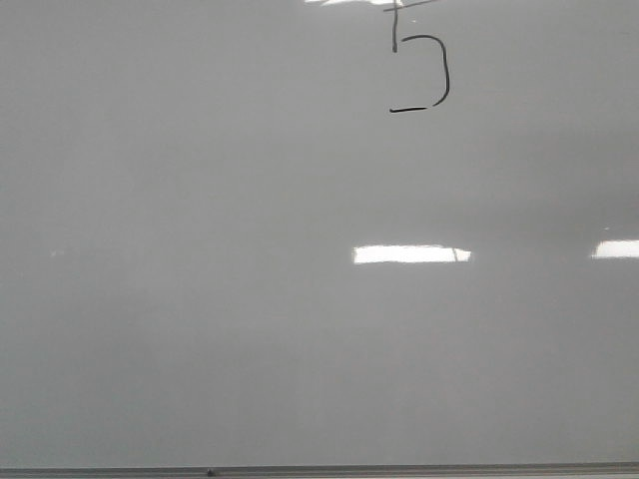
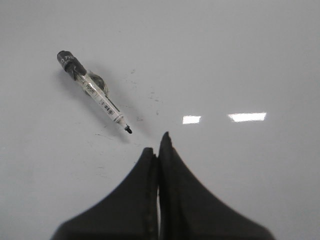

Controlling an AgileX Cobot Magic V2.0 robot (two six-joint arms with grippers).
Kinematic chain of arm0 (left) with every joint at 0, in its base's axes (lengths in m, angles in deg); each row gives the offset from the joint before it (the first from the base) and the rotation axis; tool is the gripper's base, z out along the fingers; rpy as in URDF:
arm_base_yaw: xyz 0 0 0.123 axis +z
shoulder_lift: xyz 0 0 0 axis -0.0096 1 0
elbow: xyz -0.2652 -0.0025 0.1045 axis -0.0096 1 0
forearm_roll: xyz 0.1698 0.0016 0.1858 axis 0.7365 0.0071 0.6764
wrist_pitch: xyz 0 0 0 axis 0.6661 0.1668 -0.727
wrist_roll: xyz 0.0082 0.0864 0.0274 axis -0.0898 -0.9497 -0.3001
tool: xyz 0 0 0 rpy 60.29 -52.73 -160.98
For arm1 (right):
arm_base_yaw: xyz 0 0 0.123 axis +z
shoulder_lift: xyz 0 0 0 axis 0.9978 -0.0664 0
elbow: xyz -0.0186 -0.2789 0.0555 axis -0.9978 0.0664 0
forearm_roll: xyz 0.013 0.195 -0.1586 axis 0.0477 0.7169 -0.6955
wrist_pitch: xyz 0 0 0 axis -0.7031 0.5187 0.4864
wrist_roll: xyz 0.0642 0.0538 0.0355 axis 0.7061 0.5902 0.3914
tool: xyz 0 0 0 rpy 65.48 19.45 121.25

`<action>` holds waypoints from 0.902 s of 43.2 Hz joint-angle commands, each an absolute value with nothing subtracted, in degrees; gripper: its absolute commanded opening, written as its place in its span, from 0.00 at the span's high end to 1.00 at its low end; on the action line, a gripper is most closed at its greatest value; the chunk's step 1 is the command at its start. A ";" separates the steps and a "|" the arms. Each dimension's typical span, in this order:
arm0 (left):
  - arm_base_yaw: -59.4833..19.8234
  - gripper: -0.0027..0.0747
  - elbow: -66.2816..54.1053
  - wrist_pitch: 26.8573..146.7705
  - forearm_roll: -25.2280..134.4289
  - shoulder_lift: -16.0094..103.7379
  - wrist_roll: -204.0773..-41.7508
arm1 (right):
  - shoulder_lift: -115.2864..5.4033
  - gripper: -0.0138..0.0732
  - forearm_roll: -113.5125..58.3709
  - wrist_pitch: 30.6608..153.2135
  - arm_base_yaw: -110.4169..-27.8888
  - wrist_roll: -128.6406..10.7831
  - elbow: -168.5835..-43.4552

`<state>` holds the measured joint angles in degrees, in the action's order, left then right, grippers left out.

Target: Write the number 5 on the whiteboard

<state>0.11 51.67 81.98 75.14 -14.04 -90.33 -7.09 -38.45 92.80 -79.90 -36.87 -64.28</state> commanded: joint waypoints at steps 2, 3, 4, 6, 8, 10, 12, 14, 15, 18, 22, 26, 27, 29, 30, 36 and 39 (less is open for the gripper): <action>0.20 0.99 51.94 76.91 74.58 -14.78 -89.75 | -7.60 0.91 -39.03 88.13 -80.32 -36.87 -65.85; 0.20 0.99 51.94 76.91 74.58 -14.78 -89.75 | -7.60 0.91 -39.03 88.13 -80.32 -36.87 -65.85; 0.20 0.99 51.94 76.91 74.58 -14.78 -89.75 | -7.60 0.91 -39.03 88.13 -80.32 -36.87 -65.85; 0.20 0.99 51.94 76.91 74.58 -14.78 -89.75 | -7.60 0.91 -39.03 88.13 -80.32 -36.87 -65.85; 0.20 0.99 51.94 76.91 74.58 -14.78 -89.75 | -7.60 0.91 -39.03 88.13 -80.32 -36.87 -65.85; 0.20 0.99 51.94 76.91 74.58 -14.78 -89.75 | -7.60 0.91 -39.03 88.13 -80.32 -36.87 -65.85; 0.20 0.99 51.94 76.91 74.58 -14.78 -89.75 | -7.60 0.91 -39.03 88.13 -80.32 -36.87 -65.85; 0.20 0.99 51.94 76.91 74.58 -14.78 -89.75 | -7.60 0.91 -39.03 88.25 -80.32 -36.87 -65.78; 0.20 0.99 51.94 76.91 74.58 -14.78 -89.75 | -7.60 0.91 -39.03 88.25 -80.32 -36.87 -65.72; 0.20 0.99 51.94 76.91 74.58 -14.78 -89.75 | -7.60 0.91 -39.45 87.44 -80.34 -36.87 -64.92; 0.20 0.99 51.94 76.91 74.58 -14.78 -89.75 | -7.32 0.91 -39.71 86.41 -80.80 -36.87 -62.97; 0.20 0.99 51.94 76.91 74.58 -14.78 -89.75 | -6.94 0.91 -39.71 84.20 -81.64 -37.25 -59.59; 0.20 0.99 51.94 76.91 74.58 -14.78 -89.75 | -6.57 0.91 -39.71 83.35 -81.95 -37.65 -58.36; 0.20 0.99 51.94 76.91 74.58 -14.78 -89.75 | -5.95 0.91 -39.71 82.17 -82.62 -38.71 -56.42; 0.20 0.99 51.94 76.91 74.58 -14.78 -89.75 | -5.61 0.91 -39.71 81.20 -83.09 -39.42 -55.40; 0.20 0.99 51.94 76.91 74.58 -14.78 -89.75 | -2.16 0.91 -39.65 78.63 -85.04 -40.22 -49.76; 0.20 0.99 51.94 76.91 74.58 -14.78 -89.75 | -0.49 0.91 -39.65 78.70 -85.18 -40.22 -47.62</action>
